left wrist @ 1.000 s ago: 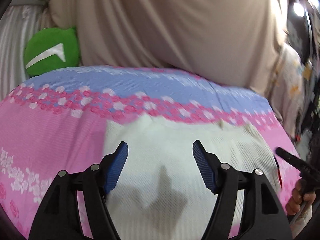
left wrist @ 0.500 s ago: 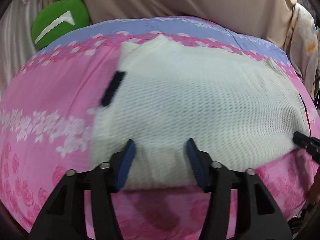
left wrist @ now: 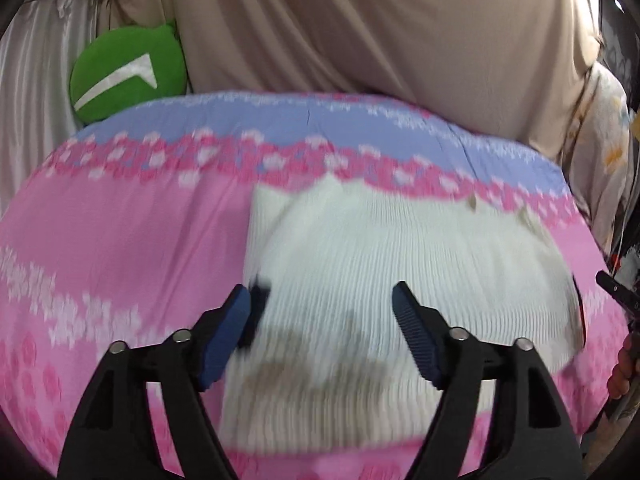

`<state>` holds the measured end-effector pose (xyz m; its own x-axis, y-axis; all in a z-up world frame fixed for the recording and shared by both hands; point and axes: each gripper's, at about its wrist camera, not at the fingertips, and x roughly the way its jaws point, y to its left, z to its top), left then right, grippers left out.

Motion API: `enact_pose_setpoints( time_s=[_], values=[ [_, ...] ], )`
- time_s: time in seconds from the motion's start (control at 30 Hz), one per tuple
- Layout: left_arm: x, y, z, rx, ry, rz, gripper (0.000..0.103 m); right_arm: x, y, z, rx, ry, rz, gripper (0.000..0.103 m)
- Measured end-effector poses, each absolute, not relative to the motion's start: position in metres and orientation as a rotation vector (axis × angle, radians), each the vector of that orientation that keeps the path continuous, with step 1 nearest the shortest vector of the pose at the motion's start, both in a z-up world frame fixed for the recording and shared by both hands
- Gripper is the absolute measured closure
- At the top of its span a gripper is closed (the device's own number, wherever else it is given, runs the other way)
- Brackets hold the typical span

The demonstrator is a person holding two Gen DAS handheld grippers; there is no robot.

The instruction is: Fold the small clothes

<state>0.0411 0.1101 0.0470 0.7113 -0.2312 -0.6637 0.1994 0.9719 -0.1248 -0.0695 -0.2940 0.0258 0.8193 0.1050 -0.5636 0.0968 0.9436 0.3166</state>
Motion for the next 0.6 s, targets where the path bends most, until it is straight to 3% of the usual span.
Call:
enact_pose_setpoints(
  time_s=[0.3, 0.37, 0.4, 0.43, 0.47, 0.6],
  values=[
    [0.171, 0.091, 0.016, -0.076, 0.870, -0.191, 0.030, 0.065, -0.297, -0.001, 0.360, 0.758, 0.003, 0.055],
    [0.182, 0.089, 0.006, -0.072, 0.897, -0.187, 0.050, 0.079, -0.295, -0.009, 0.333, 0.785, -0.018, 0.055],
    [0.183, 0.088, 0.003, -0.067, 0.905, -0.206, 0.058, 0.081, -0.293, -0.011, 0.320, 0.791, -0.019, 0.061],
    [0.184, 0.087, 0.000, -0.063, 0.915, -0.232, 0.077, 0.081, -0.290, -0.011, 0.303, 0.788, -0.012, 0.087],
    [0.184, 0.085, -0.003, -0.061, 0.929, -0.248, 0.094, 0.080, -0.287, -0.010, 0.289, 0.792, 0.004, 0.094],
    [0.177, 0.085, 0.010, -0.048, 0.860, -0.253, 0.098, 0.058, -0.289, 0.017, 0.311, 0.644, 0.042, 0.095]
  ],
)
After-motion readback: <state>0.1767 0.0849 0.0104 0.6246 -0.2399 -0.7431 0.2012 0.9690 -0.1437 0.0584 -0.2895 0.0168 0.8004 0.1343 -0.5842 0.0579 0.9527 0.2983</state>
